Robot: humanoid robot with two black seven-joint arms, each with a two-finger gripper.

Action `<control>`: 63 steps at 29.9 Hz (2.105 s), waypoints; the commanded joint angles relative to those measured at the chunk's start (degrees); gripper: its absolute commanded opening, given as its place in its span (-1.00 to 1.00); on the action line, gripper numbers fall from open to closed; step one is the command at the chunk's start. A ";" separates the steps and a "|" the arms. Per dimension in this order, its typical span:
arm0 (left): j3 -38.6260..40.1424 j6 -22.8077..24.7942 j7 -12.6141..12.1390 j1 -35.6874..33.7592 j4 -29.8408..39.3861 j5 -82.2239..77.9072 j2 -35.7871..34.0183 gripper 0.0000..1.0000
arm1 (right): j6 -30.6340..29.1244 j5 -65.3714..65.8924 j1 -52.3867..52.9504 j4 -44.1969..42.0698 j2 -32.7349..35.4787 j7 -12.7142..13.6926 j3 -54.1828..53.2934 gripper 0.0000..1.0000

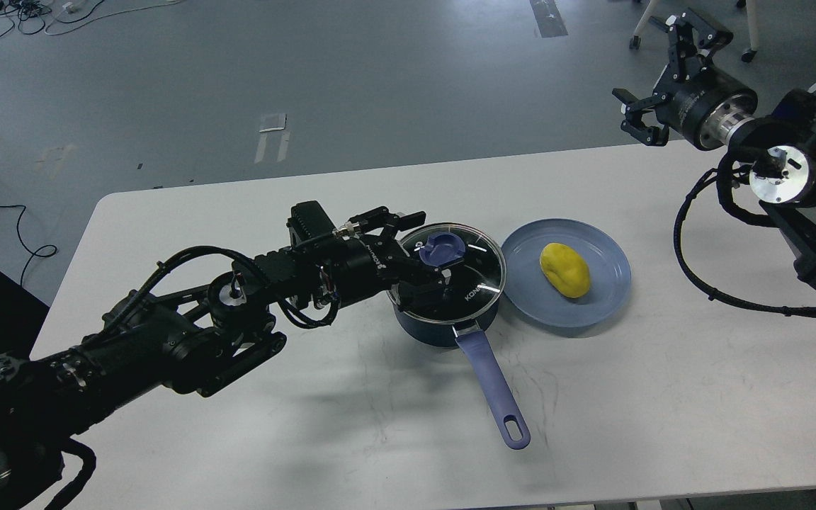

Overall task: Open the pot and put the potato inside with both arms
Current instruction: 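Grasp the blue lid knob with the left gripper, then lift the glass lid off the pot and move it nearer the robot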

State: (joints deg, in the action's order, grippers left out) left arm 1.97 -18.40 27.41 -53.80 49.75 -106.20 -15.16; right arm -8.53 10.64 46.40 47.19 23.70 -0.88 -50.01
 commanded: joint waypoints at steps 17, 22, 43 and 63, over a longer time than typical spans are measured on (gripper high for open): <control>-0.21 -0.85 0.28 1.15 -1.68 0.03 0.93 0.93 | 0.09 -0.01 -0.08 0.00 0.12 -0.09 -0.09 1.00; -0.30 -2.25 0.37 1.68 -1.68 -0.14 1.01 0.71 | 0.09 -0.01 -0.17 0.00 0.03 -0.09 -0.09 1.00; -3.55 -4.36 0.45 1.15 -5.46 0.21 2.86 -0.06 | 0.00 -0.01 -0.78 0.00 0.12 -0.09 -0.09 1.00; -3.29 -9.60 0.59 -0.34 -4.05 2.84 -0.38 -0.05 | 0.00 -0.01 -0.87 0.00 0.03 -0.09 -0.09 1.00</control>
State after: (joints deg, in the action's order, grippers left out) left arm -1.32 -27.71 28.01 -53.51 45.64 -103.49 -14.09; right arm -8.56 10.63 45.53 47.17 23.73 -0.97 -50.02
